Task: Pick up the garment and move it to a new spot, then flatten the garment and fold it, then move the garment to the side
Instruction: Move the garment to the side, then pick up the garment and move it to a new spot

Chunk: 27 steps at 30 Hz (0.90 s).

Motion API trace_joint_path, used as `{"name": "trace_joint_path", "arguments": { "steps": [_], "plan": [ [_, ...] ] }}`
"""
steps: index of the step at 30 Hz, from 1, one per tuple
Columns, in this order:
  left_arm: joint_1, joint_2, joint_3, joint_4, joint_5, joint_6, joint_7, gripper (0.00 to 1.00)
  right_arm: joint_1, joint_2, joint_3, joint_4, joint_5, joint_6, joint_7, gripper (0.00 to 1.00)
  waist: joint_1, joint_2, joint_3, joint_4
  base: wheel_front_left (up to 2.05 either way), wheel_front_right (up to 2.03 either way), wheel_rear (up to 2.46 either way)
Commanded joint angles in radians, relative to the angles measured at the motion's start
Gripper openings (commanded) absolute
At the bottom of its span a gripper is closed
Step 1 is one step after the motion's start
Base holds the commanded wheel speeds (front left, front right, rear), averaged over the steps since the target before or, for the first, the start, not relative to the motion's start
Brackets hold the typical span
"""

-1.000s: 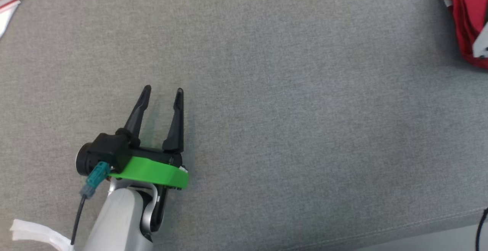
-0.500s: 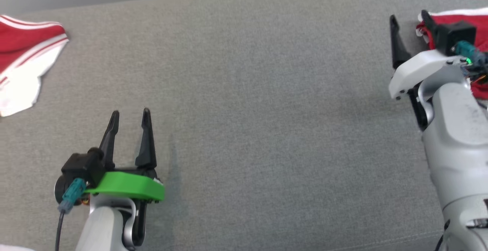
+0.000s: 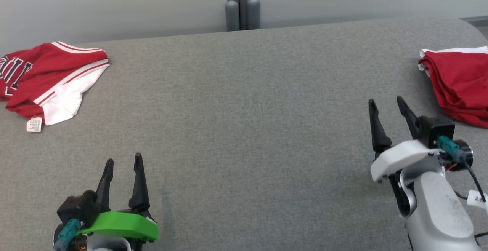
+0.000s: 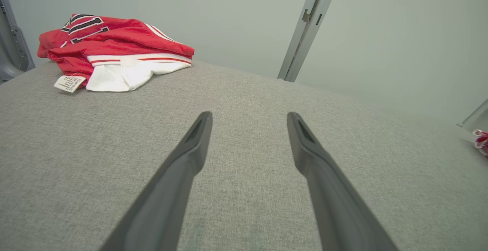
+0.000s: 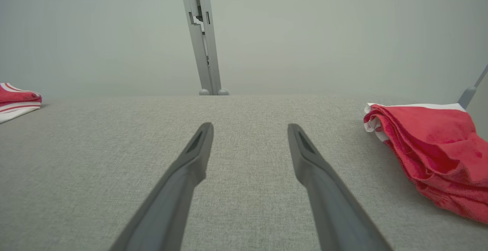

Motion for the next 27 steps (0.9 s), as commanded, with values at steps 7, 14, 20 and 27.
{"name": "trace_joint_path", "arguments": {
  "steps": [7,14,20,27],
  "plan": [
    [0.071,0.000,-0.011,-0.016,-0.028,0.023,0.001,1.00,0.170,-0.002,0.043,-0.093,0.062,-0.001,-0.005,1.00,0.0000,0.0000,-0.042,0.015,0.00,0.00,0.00],
    [0.096,0.001,-0.028,-0.012,-0.036,0.033,0.001,1.00,0.239,-0.002,0.058,-0.155,0.070,-0.001,-0.005,1.00,0.0000,0.0000,-0.053,0.014,0.00,0.00,0.00],
    [0.098,0.001,-0.035,-0.006,-0.036,0.033,0.001,1.00,0.261,-0.002,0.065,-0.167,0.074,-0.001,-0.005,1.00,0.0000,0.0000,-0.061,0.014,0.00,0.00,0.00],
    [0.099,0.001,-0.042,-0.006,-0.032,0.031,0.001,1.00,0.267,-0.002,0.071,-0.163,0.080,-0.001,-0.005,1.00,0.0000,0.0000,-0.065,0.017,0.00,0.00,0.00]
  ]
}}
